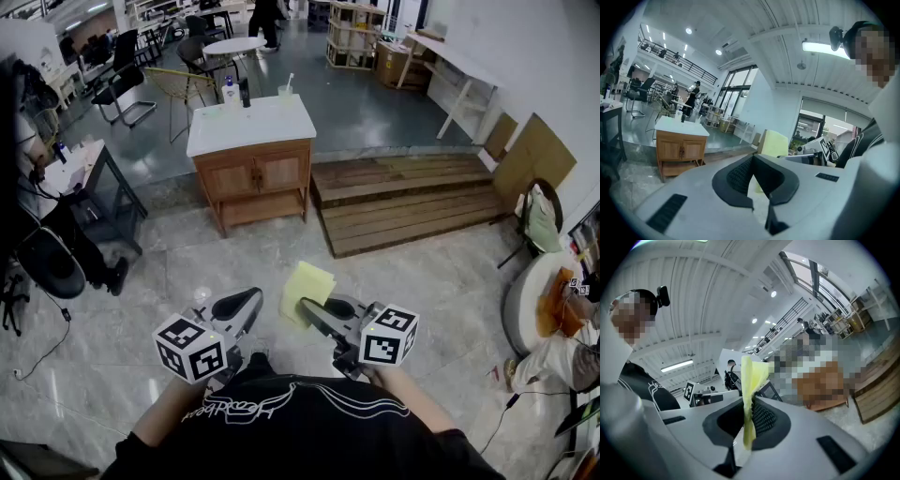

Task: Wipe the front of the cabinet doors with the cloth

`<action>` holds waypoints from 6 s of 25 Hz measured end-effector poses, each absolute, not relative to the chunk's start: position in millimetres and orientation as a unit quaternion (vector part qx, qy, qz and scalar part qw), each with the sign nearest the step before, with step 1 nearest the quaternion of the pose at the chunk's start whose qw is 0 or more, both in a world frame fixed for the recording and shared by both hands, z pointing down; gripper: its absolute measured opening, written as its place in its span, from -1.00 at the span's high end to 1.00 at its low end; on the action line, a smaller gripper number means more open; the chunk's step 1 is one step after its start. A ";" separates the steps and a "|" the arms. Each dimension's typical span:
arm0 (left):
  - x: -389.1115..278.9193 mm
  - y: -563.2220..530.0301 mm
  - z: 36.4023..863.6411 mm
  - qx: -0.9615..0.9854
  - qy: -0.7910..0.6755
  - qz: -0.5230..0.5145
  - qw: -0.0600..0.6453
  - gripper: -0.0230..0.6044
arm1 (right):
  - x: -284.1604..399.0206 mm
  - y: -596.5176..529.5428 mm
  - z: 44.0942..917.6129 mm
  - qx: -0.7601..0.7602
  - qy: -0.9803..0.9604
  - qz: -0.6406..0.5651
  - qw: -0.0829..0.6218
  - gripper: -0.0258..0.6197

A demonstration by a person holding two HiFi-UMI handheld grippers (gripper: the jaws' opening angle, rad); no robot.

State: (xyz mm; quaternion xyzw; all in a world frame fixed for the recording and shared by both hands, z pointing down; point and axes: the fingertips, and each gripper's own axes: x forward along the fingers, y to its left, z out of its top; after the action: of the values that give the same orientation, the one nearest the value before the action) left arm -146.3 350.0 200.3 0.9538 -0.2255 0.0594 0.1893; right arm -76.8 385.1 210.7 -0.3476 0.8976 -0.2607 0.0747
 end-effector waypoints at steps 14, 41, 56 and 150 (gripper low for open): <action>-127.4 326.1 214.4 0.952 -0.216 0.059 0.208 0.91 | -47.0 354.8 226.4 -0.395 0.874 -0.275 0.064 0.79; -78.7 -41.2 312.4 0.923 -0.195 0.098 0.318 0.91 | 4.3 -4.9 313.7 -0.424 0.826 -0.370 0.021 0.79; -58.1 -214.1 442.8 0.902 -0.225 0.098 0.354 0.91 | 10.3 -176.9 429.9 -0.408 0.830 -0.377 -0.060 0.79; 68.6 -284.8 598.2 0.841 -0.350 0.110 0.398 0.91 | 203.2 -370.0 599.1 -0.574 0.795 -0.137 -0.137 0.79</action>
State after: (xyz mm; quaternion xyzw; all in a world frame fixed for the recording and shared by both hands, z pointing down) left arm 68.6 -284.8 598.2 0.8412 -0.3495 0.1104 0.3975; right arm 203.2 -370.0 599.1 -0.5744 0.7954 -0.1370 -0.1366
